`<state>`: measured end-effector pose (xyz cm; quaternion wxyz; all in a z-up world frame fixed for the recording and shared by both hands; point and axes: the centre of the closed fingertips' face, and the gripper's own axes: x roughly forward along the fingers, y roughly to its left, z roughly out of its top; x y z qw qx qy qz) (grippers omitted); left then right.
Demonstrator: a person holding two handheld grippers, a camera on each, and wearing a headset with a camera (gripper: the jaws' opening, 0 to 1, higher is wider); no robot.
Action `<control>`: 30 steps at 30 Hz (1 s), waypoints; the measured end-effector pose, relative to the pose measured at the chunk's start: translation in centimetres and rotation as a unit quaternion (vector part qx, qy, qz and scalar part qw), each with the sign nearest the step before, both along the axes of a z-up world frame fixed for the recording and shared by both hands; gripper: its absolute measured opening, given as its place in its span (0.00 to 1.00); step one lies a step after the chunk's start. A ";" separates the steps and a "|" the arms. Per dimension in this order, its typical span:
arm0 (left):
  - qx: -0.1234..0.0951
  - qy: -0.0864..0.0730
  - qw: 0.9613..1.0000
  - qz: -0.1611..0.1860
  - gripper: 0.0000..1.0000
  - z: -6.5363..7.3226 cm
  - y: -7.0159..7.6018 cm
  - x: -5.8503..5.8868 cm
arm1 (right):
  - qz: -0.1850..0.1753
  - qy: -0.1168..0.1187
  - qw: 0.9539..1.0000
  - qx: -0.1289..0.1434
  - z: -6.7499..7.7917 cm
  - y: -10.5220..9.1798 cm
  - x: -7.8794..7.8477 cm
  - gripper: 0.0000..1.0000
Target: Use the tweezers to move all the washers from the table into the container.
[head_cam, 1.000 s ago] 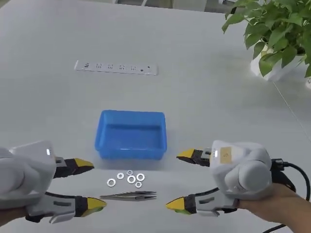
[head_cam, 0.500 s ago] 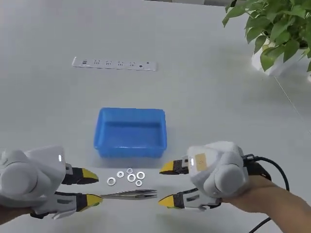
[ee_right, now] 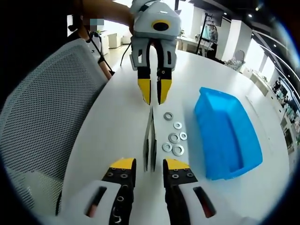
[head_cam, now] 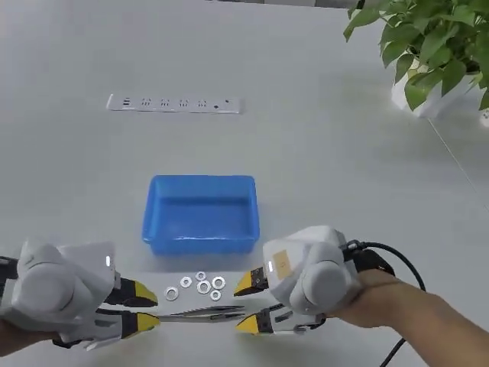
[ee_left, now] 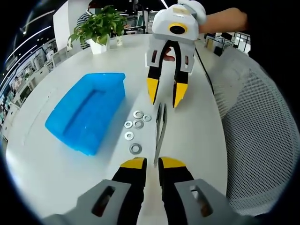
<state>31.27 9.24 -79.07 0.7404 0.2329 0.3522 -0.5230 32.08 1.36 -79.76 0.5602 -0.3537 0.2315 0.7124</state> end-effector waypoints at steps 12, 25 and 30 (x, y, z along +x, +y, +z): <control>0.009 0.011 1.000 -0.019 0.08 -1.1 -0.1 -0.1 | 0.013 0.004 1.000 -0.006 -0.7 0.9 -0.3 0.16; -0.001 0.023 0.999 -0.031 0.06 -1.4 -0.4 -0.6 | 0.006 0.005 1.000 -0.008 -1.0 1.1 -0.2 0.13; -0.008 0.023 0.999 -0.035 0.06 -0.9 -0.5 -0.9 | 0.005 0.004 1.000 -0.010 -0.9 1.1 -0.3 0.13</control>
